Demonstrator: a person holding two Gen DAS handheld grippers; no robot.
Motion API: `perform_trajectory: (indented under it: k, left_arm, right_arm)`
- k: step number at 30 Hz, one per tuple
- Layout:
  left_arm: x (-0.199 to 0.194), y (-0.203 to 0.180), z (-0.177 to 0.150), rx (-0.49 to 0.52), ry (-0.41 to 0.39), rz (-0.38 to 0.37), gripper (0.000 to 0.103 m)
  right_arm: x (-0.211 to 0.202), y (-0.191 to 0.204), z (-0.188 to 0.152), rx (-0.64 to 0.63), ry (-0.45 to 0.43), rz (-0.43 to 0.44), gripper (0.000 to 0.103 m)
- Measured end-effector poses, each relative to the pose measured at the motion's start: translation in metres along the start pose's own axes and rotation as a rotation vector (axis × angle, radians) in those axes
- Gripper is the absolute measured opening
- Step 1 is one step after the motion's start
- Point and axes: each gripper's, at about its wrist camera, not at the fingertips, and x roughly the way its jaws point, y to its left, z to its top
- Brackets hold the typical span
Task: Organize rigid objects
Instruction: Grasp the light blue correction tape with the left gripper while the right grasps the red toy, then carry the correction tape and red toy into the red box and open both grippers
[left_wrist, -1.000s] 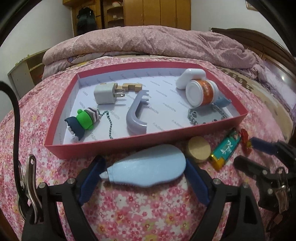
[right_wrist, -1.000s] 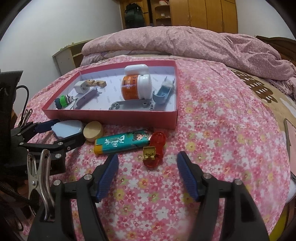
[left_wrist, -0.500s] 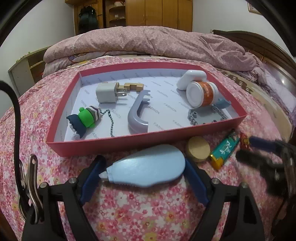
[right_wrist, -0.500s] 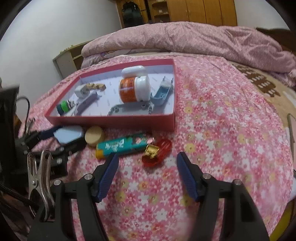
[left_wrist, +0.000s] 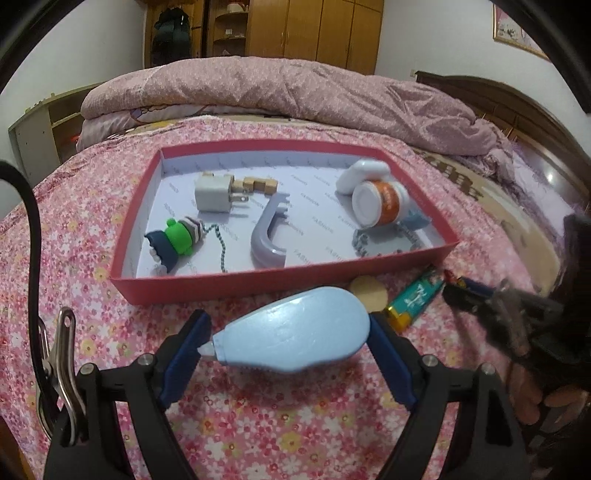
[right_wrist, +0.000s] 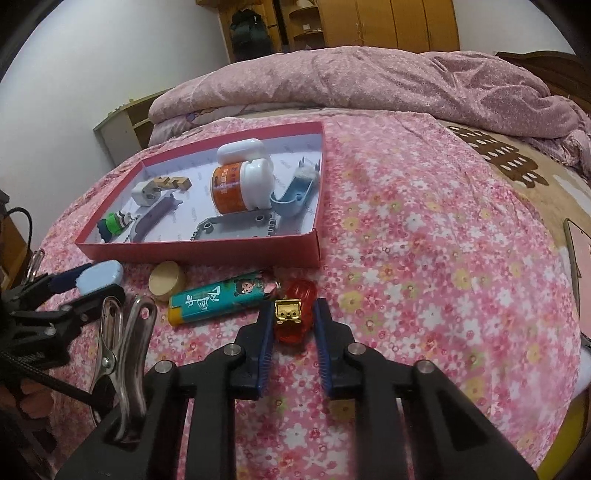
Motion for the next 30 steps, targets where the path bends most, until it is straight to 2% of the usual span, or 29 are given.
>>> perform_trajectory:
  k: [4,8,11,16,19,24,30]
  left_arm:
    - [-0.008,0.003,0.015,-0.018,-0.031,0.012,0.088]
    - [-0.01,0.013,0.033,-0.038,-0.065,0.027,0.088]
    - [-0.003,0.023,0.043,-0.038,-0.06,0.058,0.088]
    - [0.017,0.038,0.054,-0.065,-0.009,0.067,0.088]
    - [0.023,0.038,0.058,-0.045,-0.021,0.092,0.088]
    - [0.031,0.036,0.061,-0.017,-0.028,0.078,0.088]
    - [0.041,0.032,0.061,0.013,-0.041,0.117,0.088]
  right_arm:
    - [0.0,-0.003,0.0,0.023,-0.008,0.019,0.022]
    - [-0.007,-0.003,0.003,0.046,-0.013,0.088,0.022]
    - [-0.016,0.002,0.007,0.021,-0.041,0.077,0.022]
    - [-0.02,0.009,0.012,0.002,-0.049,0.082,0.022]
    - [-0.017,0.011,0.018,-0.007,-0.044,0.077,0.022]
    - [-0.015,0.015,0.03,-0.012,-0.063,0.076,0.022]
    - [-0.007,0.021,0.042,-0.03,-0.075,0.065,0.022]
